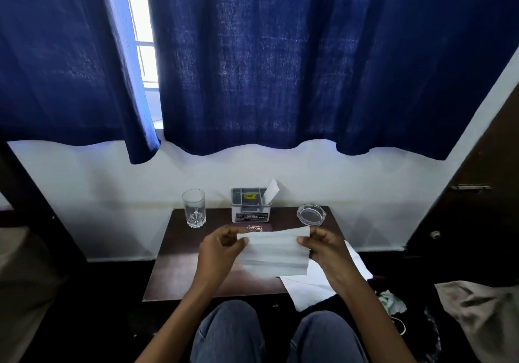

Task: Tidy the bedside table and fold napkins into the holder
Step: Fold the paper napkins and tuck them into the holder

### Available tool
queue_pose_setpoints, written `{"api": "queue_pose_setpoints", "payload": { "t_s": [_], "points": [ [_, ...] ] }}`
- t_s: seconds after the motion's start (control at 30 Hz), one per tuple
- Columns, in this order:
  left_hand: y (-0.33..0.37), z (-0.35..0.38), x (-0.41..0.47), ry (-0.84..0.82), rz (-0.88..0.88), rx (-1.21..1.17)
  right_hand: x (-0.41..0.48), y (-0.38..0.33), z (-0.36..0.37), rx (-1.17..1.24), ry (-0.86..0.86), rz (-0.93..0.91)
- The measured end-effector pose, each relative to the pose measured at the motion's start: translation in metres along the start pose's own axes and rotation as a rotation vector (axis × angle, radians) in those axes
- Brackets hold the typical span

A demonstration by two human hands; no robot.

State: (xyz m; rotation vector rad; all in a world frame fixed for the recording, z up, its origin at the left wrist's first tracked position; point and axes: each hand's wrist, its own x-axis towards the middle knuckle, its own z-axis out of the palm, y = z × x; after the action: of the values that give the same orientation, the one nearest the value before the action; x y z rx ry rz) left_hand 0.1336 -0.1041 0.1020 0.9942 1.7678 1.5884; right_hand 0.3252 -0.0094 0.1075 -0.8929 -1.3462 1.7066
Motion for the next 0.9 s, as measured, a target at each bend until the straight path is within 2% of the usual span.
{"api": "queue_pose_setpoints", "payload": {
  "t_s": [0.2, 0.37, 0.5, 0.7, 0.77, 0.9],
  "points": [
    [-0.003, -0.002, 0.002, -0.011, -0.026, 0.023, 0.001, 0.005, 0.0, -0.014, 0.082, -0.018],
    [-0.002, -0.003, 0.002, 0.001, 0.107, 0.163, 0.003, 0.006, 0.001, -0.17, 0.189, -0.132],
    [0.005, -0.002, -0.001, -0.088, 0.13, 0.149, 0.002, 0.006, 0.0, -0.361, 0.18, -0.214],
    [0.009, -0.003, 0.002, -0.139, 0.102, 0.025, -0.001, 0.004, -0.002, -0.503, 0.206, -0.25],
    [0.009, -0.004, 0.003, -0.176, 0.074, -0.02, -0.003, 0.0, -0.005, -0.442, 0.173, -0.232],
    [0.018, -0.004, -0.001, -0.224, -0.03, -0.183, -0.01, -0.011, -0.007, -0.201, -0.006, -0.103]
  ]
}}
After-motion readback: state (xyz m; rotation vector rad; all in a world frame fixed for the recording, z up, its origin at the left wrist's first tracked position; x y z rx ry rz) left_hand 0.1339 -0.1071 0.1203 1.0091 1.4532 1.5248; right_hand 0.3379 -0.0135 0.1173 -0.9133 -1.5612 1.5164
